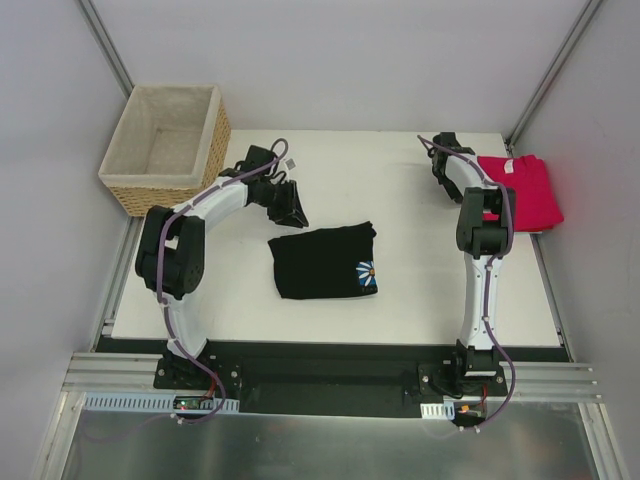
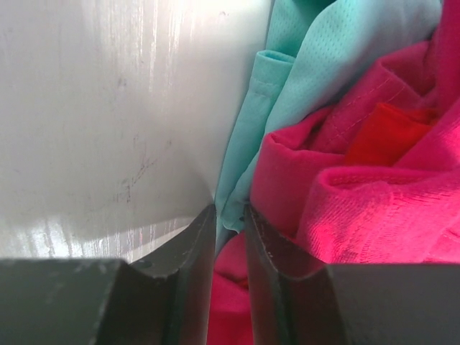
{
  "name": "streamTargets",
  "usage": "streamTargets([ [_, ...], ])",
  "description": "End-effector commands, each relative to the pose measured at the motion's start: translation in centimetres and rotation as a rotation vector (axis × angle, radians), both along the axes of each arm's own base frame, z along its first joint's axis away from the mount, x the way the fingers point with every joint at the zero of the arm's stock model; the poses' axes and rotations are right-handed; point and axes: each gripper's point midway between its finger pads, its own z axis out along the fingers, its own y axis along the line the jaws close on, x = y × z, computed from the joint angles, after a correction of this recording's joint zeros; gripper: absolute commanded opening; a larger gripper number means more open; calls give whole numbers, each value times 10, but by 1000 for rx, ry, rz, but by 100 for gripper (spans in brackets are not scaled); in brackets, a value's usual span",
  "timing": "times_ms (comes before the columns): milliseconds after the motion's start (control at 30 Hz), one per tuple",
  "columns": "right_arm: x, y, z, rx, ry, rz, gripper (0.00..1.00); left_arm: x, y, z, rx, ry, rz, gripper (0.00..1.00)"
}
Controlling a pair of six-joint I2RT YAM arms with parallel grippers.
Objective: Fold and stack the t-shirts
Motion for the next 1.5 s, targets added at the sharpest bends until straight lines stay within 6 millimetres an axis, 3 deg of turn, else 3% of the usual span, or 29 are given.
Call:
streamTargets([
  [0, -7, -10, -10, -3, 56, -11, 27, 11, -1, 32, -57, -63, -12, 22],
  [200, -10, -11, -14, 11, 74, -13, 25, 15, 5, 53, -79, -103, 1, 22],
  [367, -9, -10, -15, 18, 77, -16, 0, 17, 10, 64, -92, -116, 16, 22],
  [500, -10, -5, -8, 43, 64, -26, 1, 17, 12, 70, -96, -129, 21, 21],
  [567, -9, 5, -1, 88, 37, -41, 1, 18, 12, 71, -94, -130, 25, 21],
  [733, -12, 56, 22, 224, -9, -9, 0, 18, 12, 72, -98, -123, 34, 19],
  [900, -20, 106, 24, 246, 27, 56, 0, 17, 16, 78, -86, -149, 40, 19],
  [1067, -32, 139, 19, 277, 51, 83, 0, 14, 18, 80, -86, -158, 40, 18],
  [1167, -29, 135, 19, 203, 38, 77, 1, 12, 21, 79, -80, -161, 39, 18],
  [1267, -22, 112, 22, 116, 30, 48, 6, 10, 24, 78, -76, -164, 43, 19],
  [1400, -13, 70, 24, 101, -4, -44, 32, 10, 27, 76, -74, -160, 48, 18],
  [1467, -13, 50, 25, 107, -14, -84, 38, 12, 28, 73, -74, -150, 49, 19],
])
